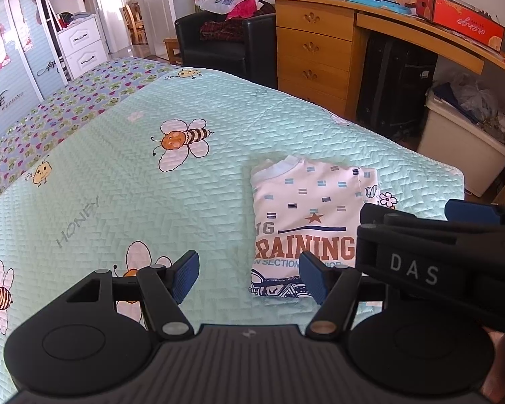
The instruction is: Fold clothes
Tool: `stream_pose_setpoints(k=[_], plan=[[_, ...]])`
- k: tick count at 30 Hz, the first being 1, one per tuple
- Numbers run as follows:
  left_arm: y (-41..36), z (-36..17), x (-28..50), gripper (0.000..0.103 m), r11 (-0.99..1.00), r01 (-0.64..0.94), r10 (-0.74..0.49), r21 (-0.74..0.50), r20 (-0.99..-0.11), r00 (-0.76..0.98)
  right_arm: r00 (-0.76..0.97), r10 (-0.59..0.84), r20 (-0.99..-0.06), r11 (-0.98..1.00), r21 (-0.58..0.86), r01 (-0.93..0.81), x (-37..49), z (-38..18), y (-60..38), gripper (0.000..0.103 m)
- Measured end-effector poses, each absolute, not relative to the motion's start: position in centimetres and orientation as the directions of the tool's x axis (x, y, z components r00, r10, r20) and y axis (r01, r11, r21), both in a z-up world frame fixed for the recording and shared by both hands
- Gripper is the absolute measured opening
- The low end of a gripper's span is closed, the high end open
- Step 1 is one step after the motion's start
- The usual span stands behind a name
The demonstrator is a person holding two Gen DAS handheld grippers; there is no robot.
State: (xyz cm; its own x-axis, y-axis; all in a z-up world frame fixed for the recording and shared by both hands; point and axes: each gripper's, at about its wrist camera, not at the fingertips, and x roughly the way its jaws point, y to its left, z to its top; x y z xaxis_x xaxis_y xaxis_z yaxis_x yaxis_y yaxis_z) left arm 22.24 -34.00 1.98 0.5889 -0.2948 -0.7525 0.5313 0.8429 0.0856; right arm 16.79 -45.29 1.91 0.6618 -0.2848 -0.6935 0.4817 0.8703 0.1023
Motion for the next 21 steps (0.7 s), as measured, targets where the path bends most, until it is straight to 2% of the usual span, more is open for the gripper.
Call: stream_pose_setpoints(k=[15,21], plan=[[-31.1,0.7,20.0,0.070,0.845,0.532,-0.321,0.051,-0.748,0.581,0.678,-0.306,-0.669,0.871,0.090,0.482,14.1,1.0,-44.3,0.079],[-30.3,0.9,18.7,0.071,0.820,0.573,-0.387,0.020,-0.717,0.580,0.673,-0.316,-0.669,0.867,0.084,0.491,12.6,0.1,-44.2,0.079]])
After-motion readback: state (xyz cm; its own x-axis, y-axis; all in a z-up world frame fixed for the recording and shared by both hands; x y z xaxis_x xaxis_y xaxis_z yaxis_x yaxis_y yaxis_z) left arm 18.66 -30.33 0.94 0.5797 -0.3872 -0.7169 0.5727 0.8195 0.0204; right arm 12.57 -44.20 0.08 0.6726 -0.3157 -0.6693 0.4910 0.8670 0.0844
